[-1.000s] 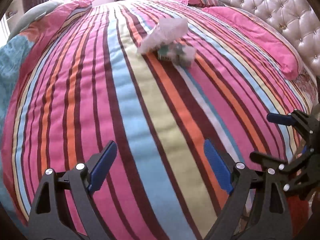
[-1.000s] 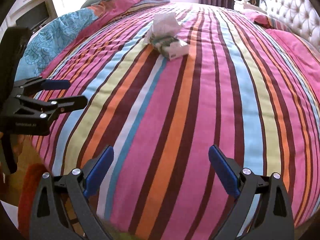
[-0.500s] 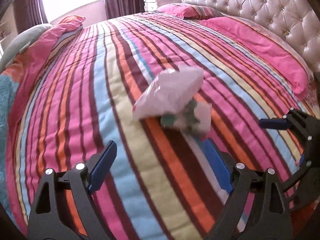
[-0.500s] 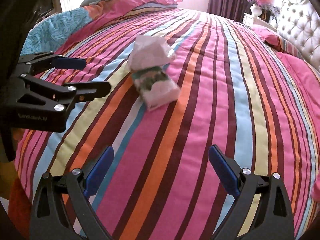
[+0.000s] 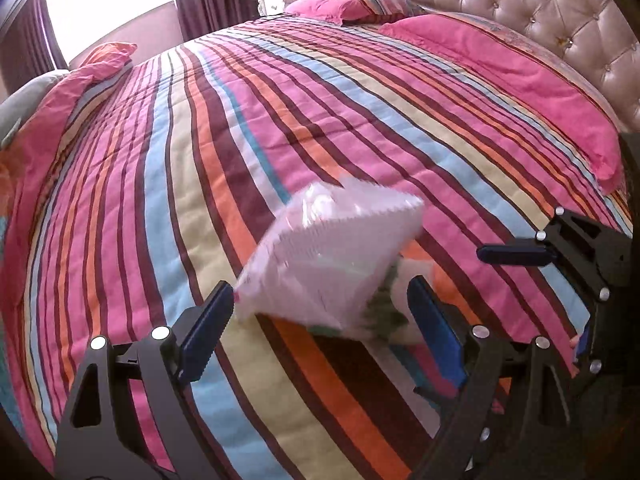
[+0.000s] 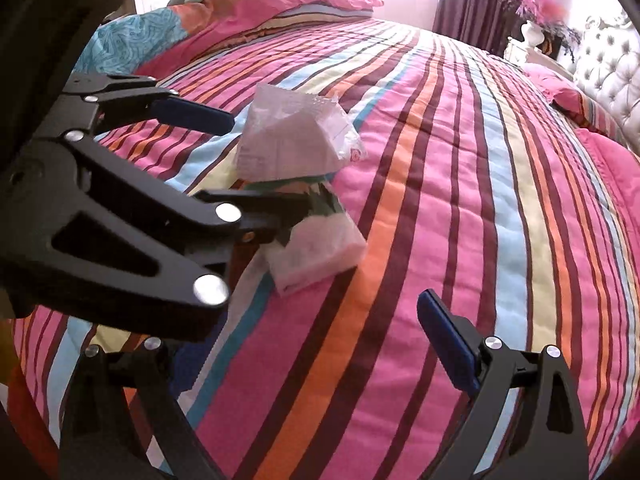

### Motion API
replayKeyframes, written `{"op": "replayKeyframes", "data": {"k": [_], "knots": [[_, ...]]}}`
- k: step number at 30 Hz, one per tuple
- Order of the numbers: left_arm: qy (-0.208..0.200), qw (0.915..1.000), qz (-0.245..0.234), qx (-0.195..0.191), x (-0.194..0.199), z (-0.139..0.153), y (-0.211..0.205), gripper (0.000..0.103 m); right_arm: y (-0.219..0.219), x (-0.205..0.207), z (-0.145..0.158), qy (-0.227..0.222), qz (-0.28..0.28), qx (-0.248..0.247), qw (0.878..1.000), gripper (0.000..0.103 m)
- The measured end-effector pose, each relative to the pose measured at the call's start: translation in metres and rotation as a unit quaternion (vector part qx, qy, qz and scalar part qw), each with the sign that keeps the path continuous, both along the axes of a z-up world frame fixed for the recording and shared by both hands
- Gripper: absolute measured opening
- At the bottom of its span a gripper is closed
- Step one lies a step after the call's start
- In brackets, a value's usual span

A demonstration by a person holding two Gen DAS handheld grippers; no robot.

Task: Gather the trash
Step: 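Grasp the pink tissue pack with the left tool while the right tool grasps the green tissue packet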

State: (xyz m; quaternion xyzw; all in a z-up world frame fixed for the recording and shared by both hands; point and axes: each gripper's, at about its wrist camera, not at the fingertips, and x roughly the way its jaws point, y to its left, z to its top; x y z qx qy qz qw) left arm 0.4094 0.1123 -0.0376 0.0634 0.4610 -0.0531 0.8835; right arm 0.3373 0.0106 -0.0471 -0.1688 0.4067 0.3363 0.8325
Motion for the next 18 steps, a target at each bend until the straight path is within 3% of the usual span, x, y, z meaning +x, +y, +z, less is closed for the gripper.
{"op": "replayKeyframes", "data": {"k": [8, 9, 10, 13, 15, 18], "knots": [[0.010, 0.9998, 0.002, 0.019, 0.021, -0.009, 0.004, 0.086, 0.018, 0.015, -0.010, -0.011, -0.004, -0.022, 1.000, 0.090], [0.013, 0.9999, 0.007, 0.004, 0.022, -0.009, 0.007, 0.085, 0.020, 0.017, -0.011, -0.007, -0.008, -0.022, 1.000, 0.090], [0.017, 0.9998, 0.011, -0.008, 0.023, -0.009, 0.009, 0.074, 0.020, 0.019, -0.012, -0.002, -0.012, -0.021, 1.000, 0.090], [0.023, 0.9988, 0.035, -0.028, 0.022, -0.010, 0.015, 0.053, 0.022, 0.023, -0.011, 0.010, -0.022, -0.019, 1.000, 0.078], [0.019, 0.9982, 0.047, -0.033, 0.018, -0.009, 0.020, 0.050, 0.022, 0.022, -0.007, 0.014, -0.029, -0.021, 0.999, 0.056], [0.012, 0.9966, 0.069, -0.044, 0.009, -0.005, 0.030, 0.048, 0.020, 0.021, -0.005, 0.027, -0.036, -0.026, 0.999, 0.053]]}}
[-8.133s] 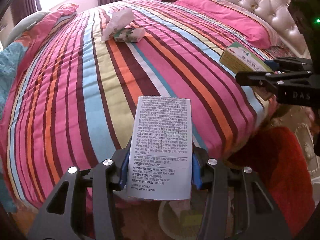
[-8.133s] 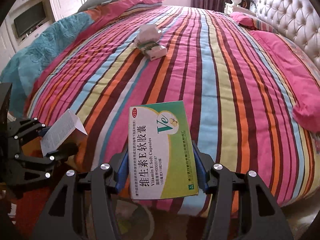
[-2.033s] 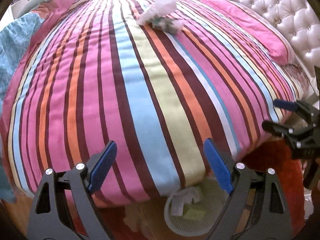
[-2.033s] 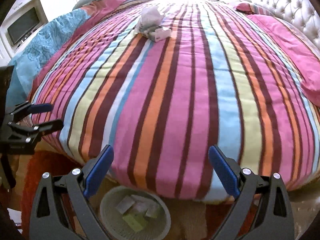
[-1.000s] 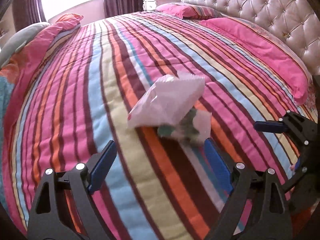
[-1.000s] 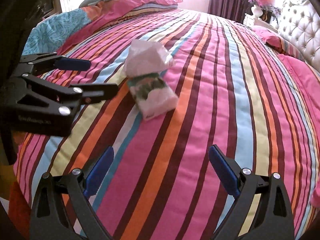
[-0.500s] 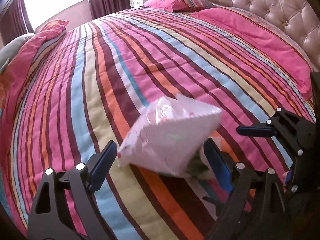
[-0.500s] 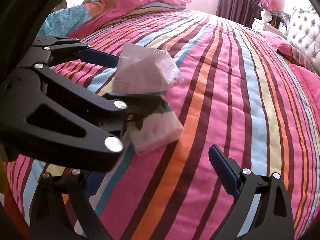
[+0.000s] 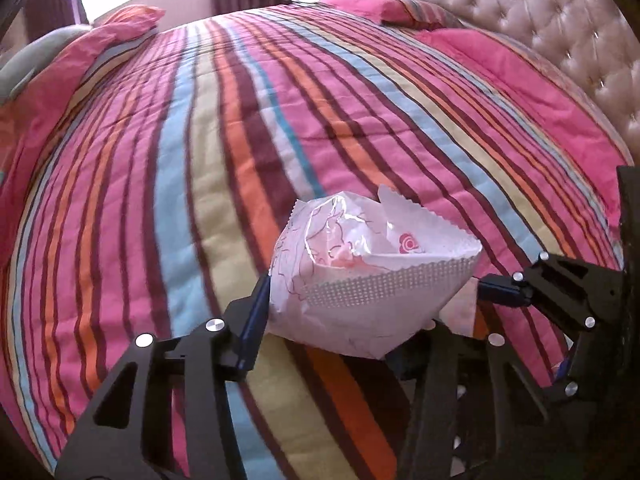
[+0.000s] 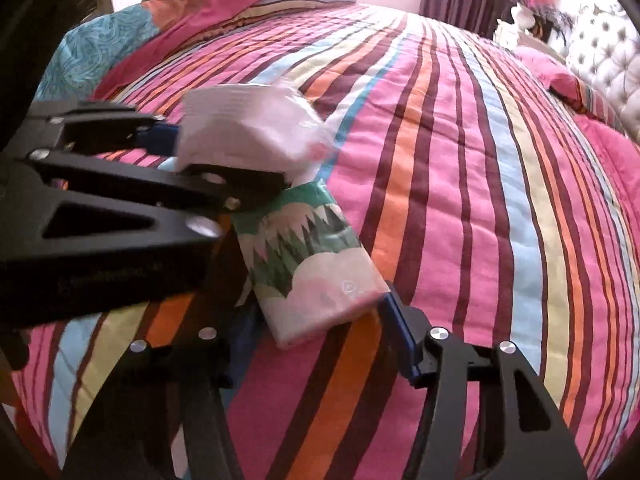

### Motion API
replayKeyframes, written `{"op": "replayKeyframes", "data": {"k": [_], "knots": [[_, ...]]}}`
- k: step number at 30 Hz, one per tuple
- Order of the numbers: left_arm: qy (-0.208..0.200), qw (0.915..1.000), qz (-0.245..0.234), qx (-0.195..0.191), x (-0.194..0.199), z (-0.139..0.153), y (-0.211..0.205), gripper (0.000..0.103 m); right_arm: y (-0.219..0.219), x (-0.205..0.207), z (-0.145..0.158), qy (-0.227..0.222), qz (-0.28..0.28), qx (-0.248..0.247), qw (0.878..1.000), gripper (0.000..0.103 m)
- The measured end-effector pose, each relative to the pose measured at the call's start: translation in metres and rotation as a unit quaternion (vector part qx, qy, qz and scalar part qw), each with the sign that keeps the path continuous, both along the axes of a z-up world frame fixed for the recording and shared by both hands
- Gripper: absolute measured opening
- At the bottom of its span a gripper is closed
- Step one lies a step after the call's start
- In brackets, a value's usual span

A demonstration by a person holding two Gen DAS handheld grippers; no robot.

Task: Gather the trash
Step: 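Grasp the pink tissue pack with the left tool while the right tool grasps the green tissue packet, then carry the pink pack and green packet down over the white wastebasket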

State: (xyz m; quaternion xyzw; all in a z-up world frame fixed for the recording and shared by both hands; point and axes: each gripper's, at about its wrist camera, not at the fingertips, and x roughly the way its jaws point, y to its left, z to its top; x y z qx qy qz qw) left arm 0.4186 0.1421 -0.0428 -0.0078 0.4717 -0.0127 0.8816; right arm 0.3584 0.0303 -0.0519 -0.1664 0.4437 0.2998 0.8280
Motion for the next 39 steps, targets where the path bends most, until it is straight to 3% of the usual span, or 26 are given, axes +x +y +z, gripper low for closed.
{"op": "replayKeyframes", "data": {"k": [11, 28, 39], "knots": [[-0.002, 0.9991, 0.034, -0.024, -0.058, 0.019, 0.012, 0.048, -0.033, -0.041, 0.008, -0.001, -0.034, -0.016, 0.999, 0.052], [0.019, 0.9995, 0.023, -0.002, -0.197, 0.017, -0.035, 0.048, -0.082, -0.131, 0.031, -0.008, -0.036, -0.013, 0.999, 0.052], [0.032, 0.9991, 0.025, 0.009, -0.253, 0.007, -0.042, 0.048, -0.107, -0.185, 0.026, -0.001, -0.046, -0.004, 0.999, 0.052]]}}
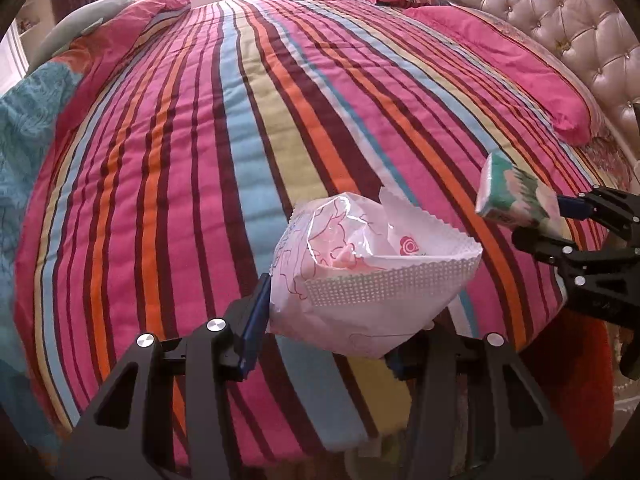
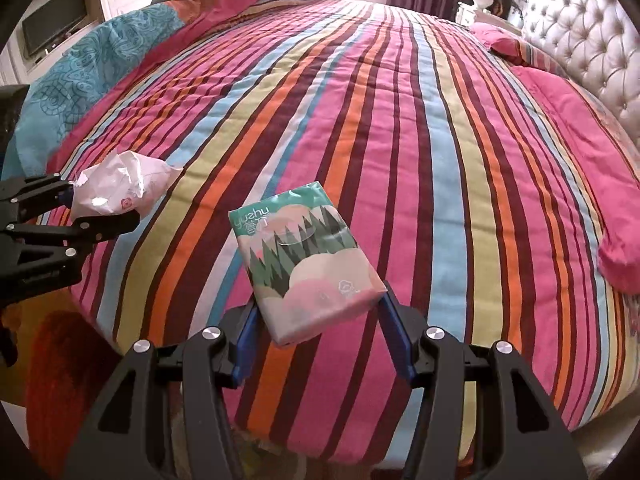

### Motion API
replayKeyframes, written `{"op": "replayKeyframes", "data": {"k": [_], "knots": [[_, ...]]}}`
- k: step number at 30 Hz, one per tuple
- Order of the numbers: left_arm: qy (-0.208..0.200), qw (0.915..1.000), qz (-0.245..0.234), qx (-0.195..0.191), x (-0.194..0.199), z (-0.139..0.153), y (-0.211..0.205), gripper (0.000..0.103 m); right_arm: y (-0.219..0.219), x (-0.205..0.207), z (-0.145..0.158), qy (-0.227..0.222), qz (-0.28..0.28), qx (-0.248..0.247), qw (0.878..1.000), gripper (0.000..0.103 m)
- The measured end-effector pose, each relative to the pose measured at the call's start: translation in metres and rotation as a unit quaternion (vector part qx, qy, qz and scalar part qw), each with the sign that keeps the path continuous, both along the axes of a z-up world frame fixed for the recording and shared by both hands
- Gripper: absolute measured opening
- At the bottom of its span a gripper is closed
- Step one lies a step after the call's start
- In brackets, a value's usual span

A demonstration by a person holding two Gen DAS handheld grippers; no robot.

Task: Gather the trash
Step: 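Carry the pink pack and green packet down over the white wastebasket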

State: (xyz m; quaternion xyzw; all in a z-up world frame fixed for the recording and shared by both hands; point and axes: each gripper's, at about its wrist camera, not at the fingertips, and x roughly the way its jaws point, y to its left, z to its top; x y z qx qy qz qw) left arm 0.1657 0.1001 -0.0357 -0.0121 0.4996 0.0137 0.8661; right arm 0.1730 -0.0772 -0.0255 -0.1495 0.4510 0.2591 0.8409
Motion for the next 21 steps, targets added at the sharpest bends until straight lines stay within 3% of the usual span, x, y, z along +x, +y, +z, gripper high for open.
{"op": "replayKeyframes", "data": {"k": [12, 21], "knots": [[-0.005, 0.9997, -0.020, 0.009, -0.066, -0.007, -0.018, 0.048, -0.022, -0.062, 0.003, 0.004, 0.015, 0.021, 1.000, 0.052], [0.012, 0.9983, -0.056, 0.013, -0.123, -0.027, -0.046, 0.048, -0.033, -0.121, -0.019, 0.030, 0.047, 0.006, 0.998, 0.052]]}}
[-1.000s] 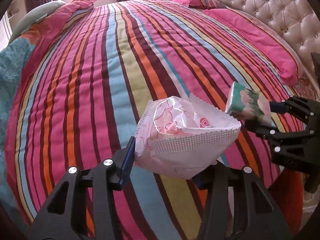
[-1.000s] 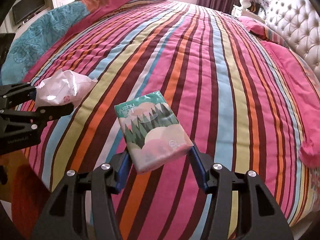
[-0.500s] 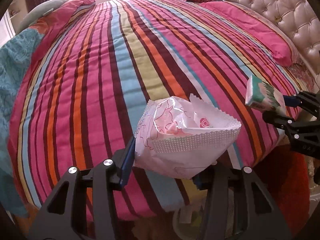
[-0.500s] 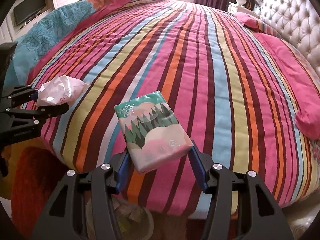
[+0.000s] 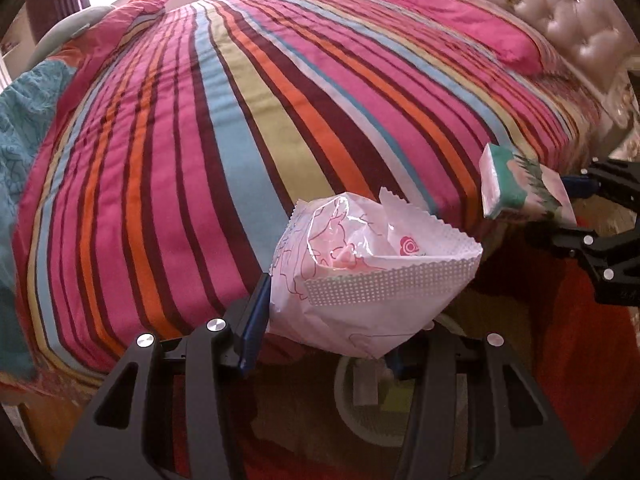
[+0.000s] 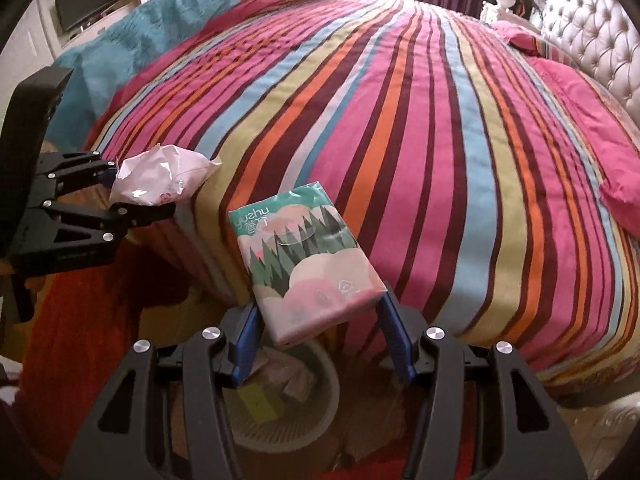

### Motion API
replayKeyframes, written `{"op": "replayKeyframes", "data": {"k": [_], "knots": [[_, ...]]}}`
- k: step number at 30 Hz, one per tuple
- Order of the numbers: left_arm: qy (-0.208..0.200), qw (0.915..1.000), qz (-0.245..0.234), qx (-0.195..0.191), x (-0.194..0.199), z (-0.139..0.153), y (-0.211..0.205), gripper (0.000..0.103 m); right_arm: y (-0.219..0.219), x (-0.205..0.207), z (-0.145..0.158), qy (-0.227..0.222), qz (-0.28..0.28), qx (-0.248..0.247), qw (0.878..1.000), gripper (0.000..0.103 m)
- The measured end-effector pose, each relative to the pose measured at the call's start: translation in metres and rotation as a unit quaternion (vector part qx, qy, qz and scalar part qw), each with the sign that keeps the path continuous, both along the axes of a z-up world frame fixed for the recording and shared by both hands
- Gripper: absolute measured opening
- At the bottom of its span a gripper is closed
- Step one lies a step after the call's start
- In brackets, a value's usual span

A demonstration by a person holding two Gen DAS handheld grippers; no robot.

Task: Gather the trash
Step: 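Carry the pink pack and green packet down over the white wastebasket, then open the left tool over the basket while the right tool releases its packet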

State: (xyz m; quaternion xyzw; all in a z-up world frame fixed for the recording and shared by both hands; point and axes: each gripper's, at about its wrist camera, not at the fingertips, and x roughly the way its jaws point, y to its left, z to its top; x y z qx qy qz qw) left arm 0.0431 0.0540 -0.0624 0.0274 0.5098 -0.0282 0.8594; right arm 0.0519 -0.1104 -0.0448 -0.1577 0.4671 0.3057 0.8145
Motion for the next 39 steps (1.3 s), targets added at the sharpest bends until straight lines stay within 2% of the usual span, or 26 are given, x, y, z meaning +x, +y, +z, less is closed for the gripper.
{"op": "replayKeyframes", "data": {"k": [6, 11, 14, 18, 21, 25, 28, 33, 37, 39], "knots": [[0.025, 0.9996, -0.011, -0.008, -0.028, -0.023, -0.015, 0.046, -0.001, -0.020, -0.029, 0.044, 0.008, -0.014, 0.999, 0.052], [0.059, 0.9972, -0.046, -0.001, -0.044, -0.048, -0.038, 0.043, 0.004, -0.031, -0.058, 0.087, 0.020, -0.039, 0.995, 0.052], [0.084, 0.9939, -0.068, 0.017, -0.047, -0.063, -0.052, 0.043, 0.008, -0.030, -0.080, 0.133, 0.021, -0.057, 0.989, 0.052], [0.125, 0.9889, -0.079, 0.010, -0.042, -0.077, -0.061, 0.043, 0.013, -0.023, -0.102, 0.185, 0.016, -0.082, 0.979, 0.052], [0.167, 0.9824, -0.081, 0.020, -0.034, -0.097, -0.066, 0.043, 0.016, -0.014, -0.118, 0.219, 0.007, -0.090, 0.972, 0.052], [0.203, 0.9746, -0.090, 0.026, -0.024, -0.118, -0.073, 0.043, 0.021, -0.002, -0.139, 0.257, -0.007, -0.102, 0.961, 0.052], [0.229, 0.9684, -0.094, 0.032, -0.015, -0.134, -0.079, 0.043, 0.023, -0.004, -0.154, 0.275, -0.008, -0.120, 0.954, 0.052], [0.286, 0.9535, -0.088, 0.038, -0.004, -0.172, -0.084, 0.043, 0.028, 0.002, -0.177, 0.291, -0.012, -0.155, 0.944, 0.052], [0.319, 0.9443, -0.073, 0.034, 0.003, -0.194, -0.080, 0.043, 0.029, 0.003, -0.205, 0.321, -0.024, -0.189, 0.928, 0.052], [0.341, 0.9367, -0.072, 0.032, 0.006, -0.208, -0.077, 0.043, 0.023, 0.003, -0.215, 0.338, -0.027, -0.197, 0.920, 0.052]]}}
